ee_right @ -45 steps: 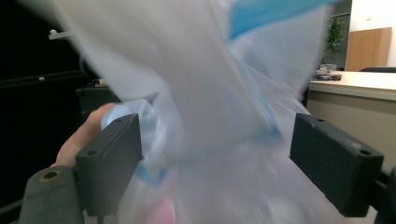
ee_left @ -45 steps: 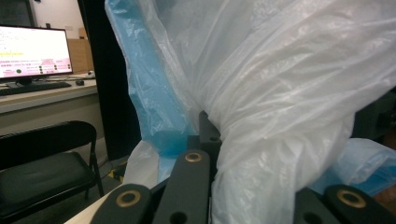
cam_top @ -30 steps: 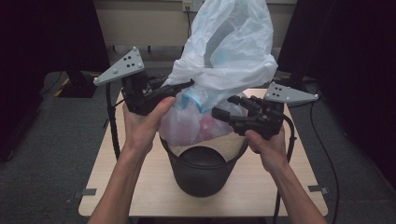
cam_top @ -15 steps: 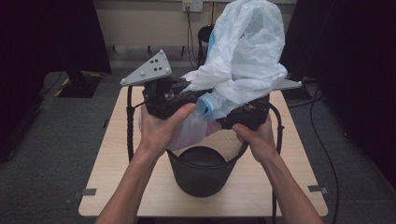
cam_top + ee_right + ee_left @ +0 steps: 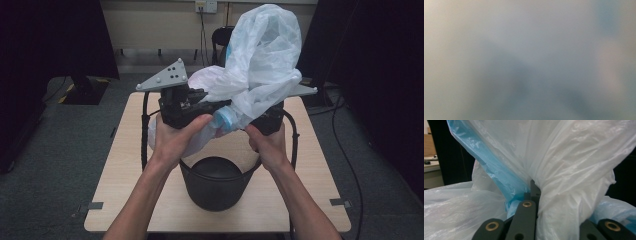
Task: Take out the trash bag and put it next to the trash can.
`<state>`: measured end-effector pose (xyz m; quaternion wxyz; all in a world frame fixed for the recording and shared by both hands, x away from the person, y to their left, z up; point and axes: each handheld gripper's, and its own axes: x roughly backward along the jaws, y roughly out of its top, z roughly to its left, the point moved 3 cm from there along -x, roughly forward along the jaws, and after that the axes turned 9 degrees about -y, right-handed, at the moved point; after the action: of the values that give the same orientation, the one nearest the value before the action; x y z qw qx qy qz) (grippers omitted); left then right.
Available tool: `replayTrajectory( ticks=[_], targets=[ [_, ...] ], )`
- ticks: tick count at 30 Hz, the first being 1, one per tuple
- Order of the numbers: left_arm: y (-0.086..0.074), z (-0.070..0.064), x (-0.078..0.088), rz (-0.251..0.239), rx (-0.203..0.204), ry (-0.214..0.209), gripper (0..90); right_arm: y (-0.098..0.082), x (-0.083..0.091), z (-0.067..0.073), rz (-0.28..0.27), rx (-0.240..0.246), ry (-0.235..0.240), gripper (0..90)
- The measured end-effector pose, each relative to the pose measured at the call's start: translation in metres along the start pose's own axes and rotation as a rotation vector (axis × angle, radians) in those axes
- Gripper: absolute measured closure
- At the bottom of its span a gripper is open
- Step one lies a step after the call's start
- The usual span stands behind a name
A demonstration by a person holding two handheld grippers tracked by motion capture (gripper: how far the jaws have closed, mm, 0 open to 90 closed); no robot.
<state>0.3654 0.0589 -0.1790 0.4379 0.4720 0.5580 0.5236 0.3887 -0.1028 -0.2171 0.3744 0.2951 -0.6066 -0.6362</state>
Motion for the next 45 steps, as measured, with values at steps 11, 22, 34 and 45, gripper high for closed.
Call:
replayTrajectory(
  ticks=[11,22,34,45],
  targets=[
    [0.003,0.002,0.003,0.011,-0.023,0.143,52.2,0.007,0.006,-0.02,-0.034,-0.064,-0.044,89.8],
    [0.0,0.006,0.017,-0.016,-0.004,0.213,26.5,0.005,0.002,-0.05,-0.021,-0.117,-0.087,89.9],
    [-0.01,0.018,0.03,-0.018,0.051,0.235,23.0,0.015,0.002,-0.075,-0.052,-0.136,-0.154,90.0],
    [-0.023,0.026,0.034,-0.012,0.084,0.234,22.6,0.023,0.004,-0.108,-0.064,-0.162,-0.237,90.0]
  ],
)
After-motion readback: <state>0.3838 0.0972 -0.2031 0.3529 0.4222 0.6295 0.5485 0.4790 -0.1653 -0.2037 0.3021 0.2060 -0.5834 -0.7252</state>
